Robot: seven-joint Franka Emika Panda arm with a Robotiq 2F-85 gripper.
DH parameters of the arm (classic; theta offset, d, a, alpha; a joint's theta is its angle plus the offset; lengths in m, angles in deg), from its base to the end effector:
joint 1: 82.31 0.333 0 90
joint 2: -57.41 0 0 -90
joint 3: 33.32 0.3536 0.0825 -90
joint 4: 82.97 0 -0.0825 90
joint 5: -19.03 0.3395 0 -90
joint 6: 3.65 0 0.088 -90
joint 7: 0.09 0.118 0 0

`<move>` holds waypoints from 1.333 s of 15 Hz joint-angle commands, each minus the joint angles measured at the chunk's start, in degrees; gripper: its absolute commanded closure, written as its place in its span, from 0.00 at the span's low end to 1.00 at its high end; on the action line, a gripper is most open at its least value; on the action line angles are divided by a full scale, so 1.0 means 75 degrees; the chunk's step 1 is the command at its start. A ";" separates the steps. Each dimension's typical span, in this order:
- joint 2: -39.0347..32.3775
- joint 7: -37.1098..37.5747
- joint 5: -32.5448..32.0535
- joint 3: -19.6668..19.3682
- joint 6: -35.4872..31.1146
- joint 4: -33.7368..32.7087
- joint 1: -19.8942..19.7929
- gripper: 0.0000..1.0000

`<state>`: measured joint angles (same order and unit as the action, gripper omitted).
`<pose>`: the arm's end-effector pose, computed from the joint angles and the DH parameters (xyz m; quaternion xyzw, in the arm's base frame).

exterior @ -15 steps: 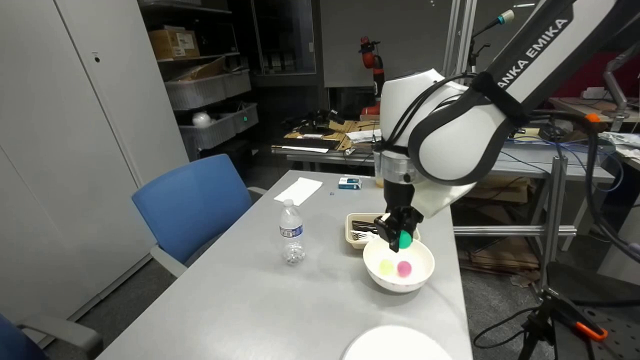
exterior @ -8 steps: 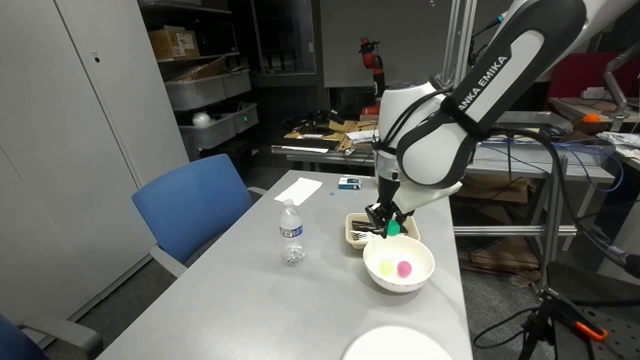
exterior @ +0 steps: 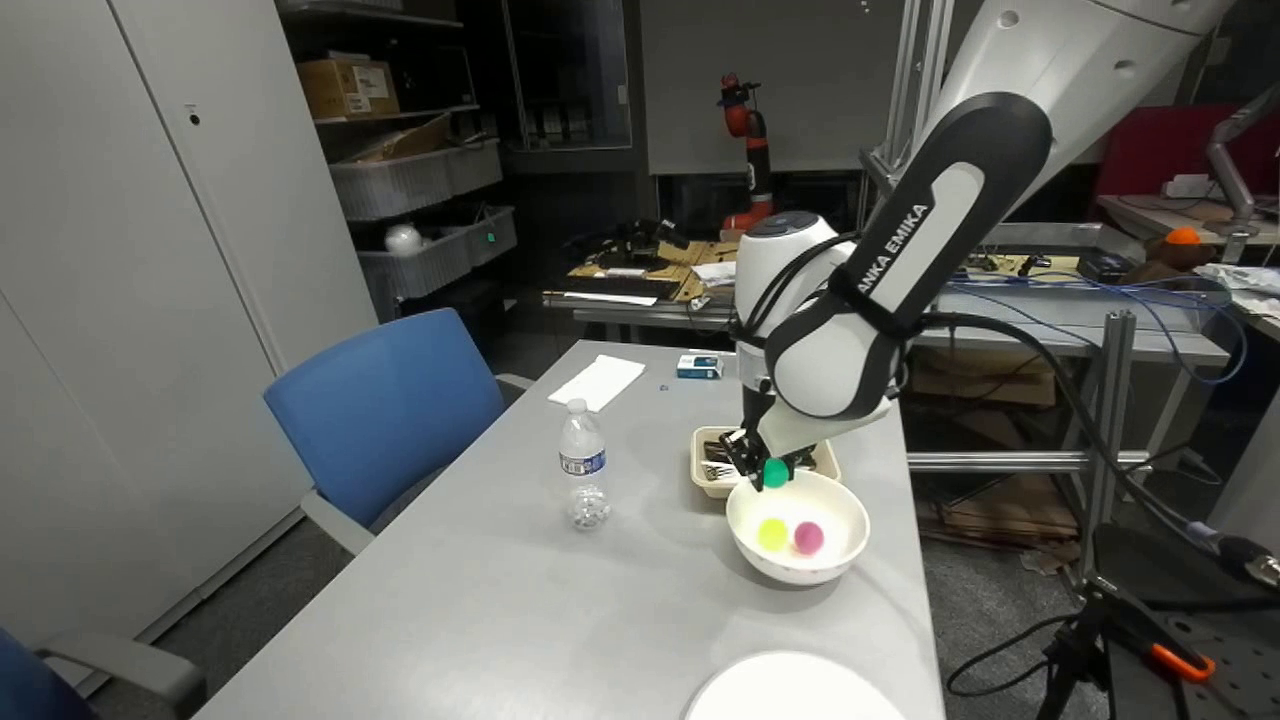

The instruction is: Move the green bowl to the white bowl

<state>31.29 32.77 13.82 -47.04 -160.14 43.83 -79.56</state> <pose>0.5450 -0.0987 0.2435 0.9438 -0.3208 0.0483 0.0634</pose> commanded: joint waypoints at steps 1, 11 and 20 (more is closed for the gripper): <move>-0.0362 0.0267 0.0036 -0.0281 -0.0051 -0.0306 0.0251 0.82; -0.0192 0.0243 0.0181 -0.0158 -0.0008 -0.0120 0.0265 0.00; 0.1074 0.0457 -0.0336 -0.0235 0.0578 0.0683 0.1025 0.00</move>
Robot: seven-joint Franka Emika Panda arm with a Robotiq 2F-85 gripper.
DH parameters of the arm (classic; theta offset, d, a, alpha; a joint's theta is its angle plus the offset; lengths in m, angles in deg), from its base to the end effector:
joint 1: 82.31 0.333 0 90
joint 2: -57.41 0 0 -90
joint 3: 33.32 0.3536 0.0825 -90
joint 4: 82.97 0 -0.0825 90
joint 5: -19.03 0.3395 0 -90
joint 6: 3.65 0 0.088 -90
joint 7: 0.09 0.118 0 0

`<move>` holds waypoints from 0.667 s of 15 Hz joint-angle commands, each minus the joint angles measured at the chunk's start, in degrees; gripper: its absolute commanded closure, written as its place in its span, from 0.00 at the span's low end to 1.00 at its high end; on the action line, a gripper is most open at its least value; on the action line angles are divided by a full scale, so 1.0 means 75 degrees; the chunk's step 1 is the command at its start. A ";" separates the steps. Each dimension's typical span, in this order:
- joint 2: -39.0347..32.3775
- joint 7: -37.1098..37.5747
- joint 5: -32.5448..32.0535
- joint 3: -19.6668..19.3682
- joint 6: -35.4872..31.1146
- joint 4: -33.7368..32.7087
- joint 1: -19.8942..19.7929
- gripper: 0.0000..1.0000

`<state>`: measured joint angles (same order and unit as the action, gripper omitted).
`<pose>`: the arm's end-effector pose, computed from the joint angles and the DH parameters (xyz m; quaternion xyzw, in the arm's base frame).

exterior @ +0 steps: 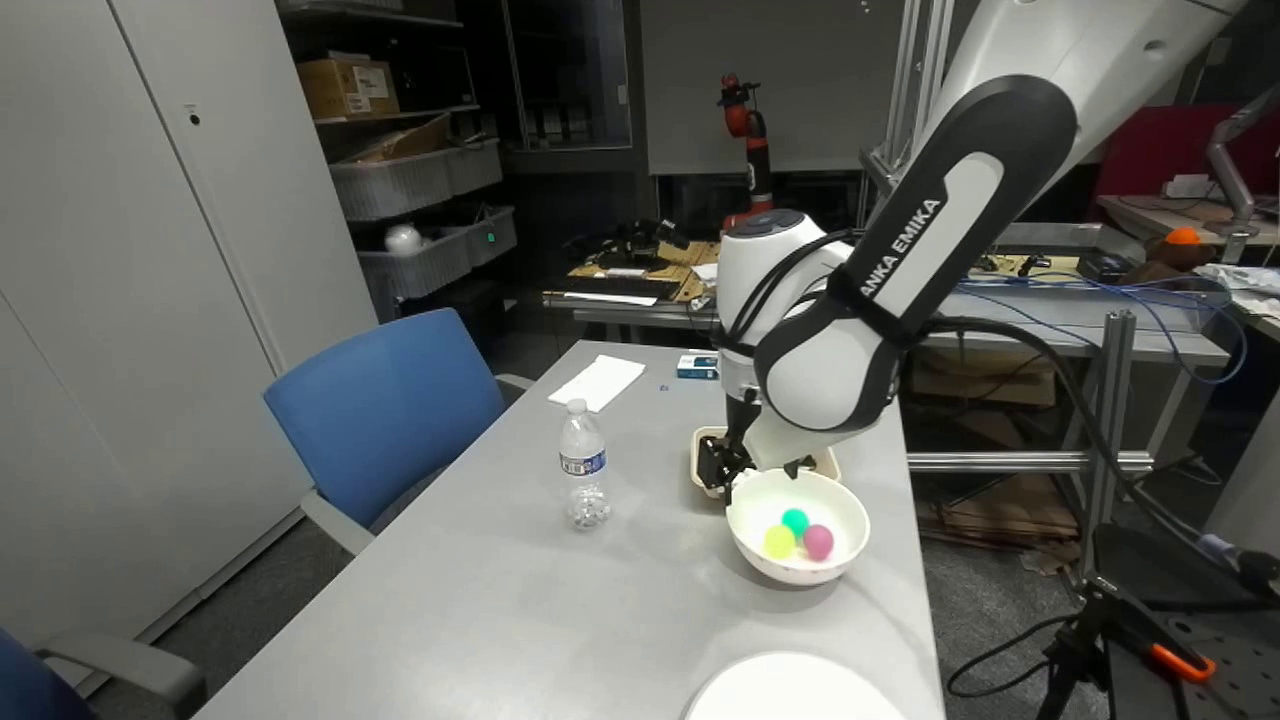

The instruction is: Move the green bowl to the white bowl

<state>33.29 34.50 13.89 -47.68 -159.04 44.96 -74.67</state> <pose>0.5443 -0.0578 0.2546 0.9500 -0.3022 0.0496 0.0602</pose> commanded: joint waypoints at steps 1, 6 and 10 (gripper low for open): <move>0.1043 0.0338 -0.0561 -0.0194 0.0587 0.0684 0.0514 0.00; 0.2420 0.1392 -0.2650 0.0027 0.1224 0.1611 0.0838 0.00; 0.3422 0.2139 -0.3874 0.0782 0.1433 0.2309 0.0502 0.00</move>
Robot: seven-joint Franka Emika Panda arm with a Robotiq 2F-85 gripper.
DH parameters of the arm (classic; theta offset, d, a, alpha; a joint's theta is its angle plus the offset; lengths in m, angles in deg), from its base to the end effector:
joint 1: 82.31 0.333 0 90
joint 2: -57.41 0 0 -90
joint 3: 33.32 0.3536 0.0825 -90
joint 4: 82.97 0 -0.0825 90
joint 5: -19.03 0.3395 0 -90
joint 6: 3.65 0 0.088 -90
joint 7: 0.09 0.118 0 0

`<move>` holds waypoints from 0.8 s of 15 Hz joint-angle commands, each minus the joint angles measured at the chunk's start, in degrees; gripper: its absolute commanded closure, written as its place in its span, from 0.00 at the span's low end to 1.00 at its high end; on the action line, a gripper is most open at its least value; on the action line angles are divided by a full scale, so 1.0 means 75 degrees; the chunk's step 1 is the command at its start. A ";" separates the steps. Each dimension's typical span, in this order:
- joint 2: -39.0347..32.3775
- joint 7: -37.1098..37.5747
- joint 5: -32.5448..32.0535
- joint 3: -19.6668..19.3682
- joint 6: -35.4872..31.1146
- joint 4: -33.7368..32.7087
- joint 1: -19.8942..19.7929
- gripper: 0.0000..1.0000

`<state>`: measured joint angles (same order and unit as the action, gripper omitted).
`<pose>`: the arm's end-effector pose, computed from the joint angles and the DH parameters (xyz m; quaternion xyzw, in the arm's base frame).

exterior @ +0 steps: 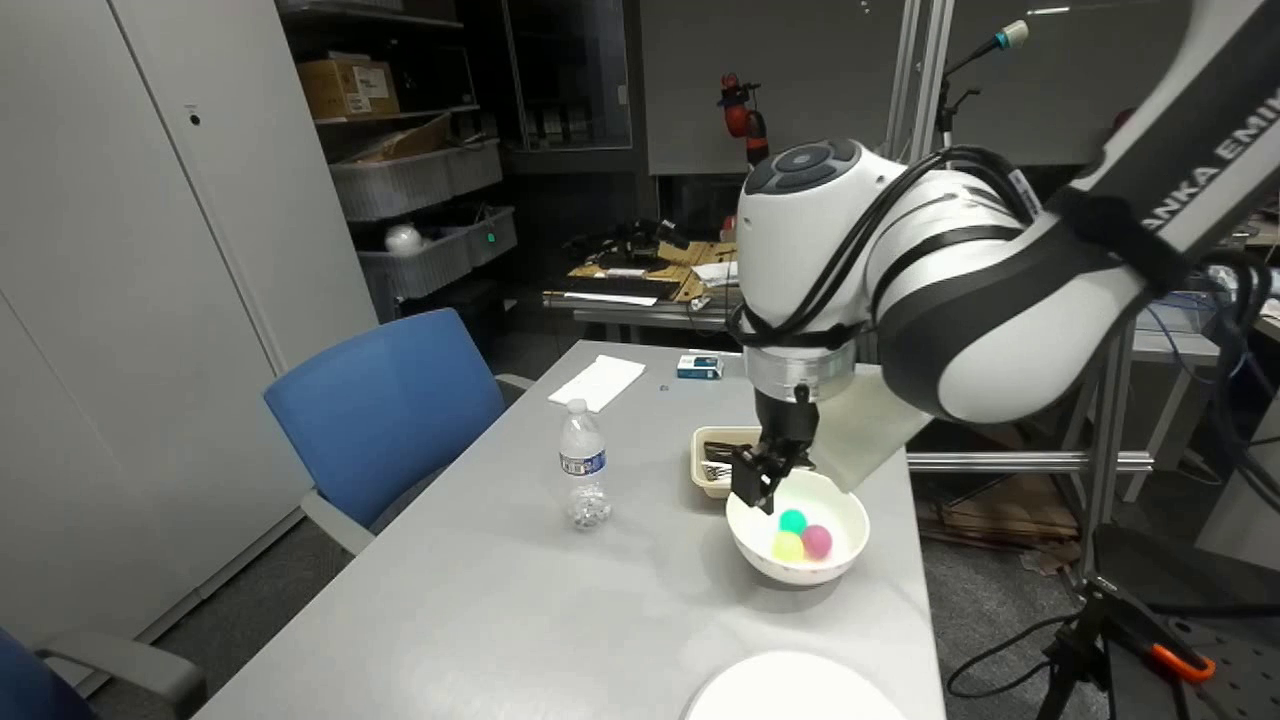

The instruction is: Move the green bowl to the white bowl

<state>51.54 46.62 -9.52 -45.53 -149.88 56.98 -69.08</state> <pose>0.4652 0.0122 0.3249 0.9711 -0.1868 0.0623 0.1348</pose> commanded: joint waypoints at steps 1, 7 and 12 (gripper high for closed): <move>0.1198 0.0657 -0.0887 0.0695 0.0183 0.0868 -0.0347 0.00; 0.1180 0.0575 -0.0687 0.1258 0.0033 0.0900 -0.0783 0.00; 0.1194 0.0575 -0.0688 0.1256 0.0033 0.0922 -0.0810 0.00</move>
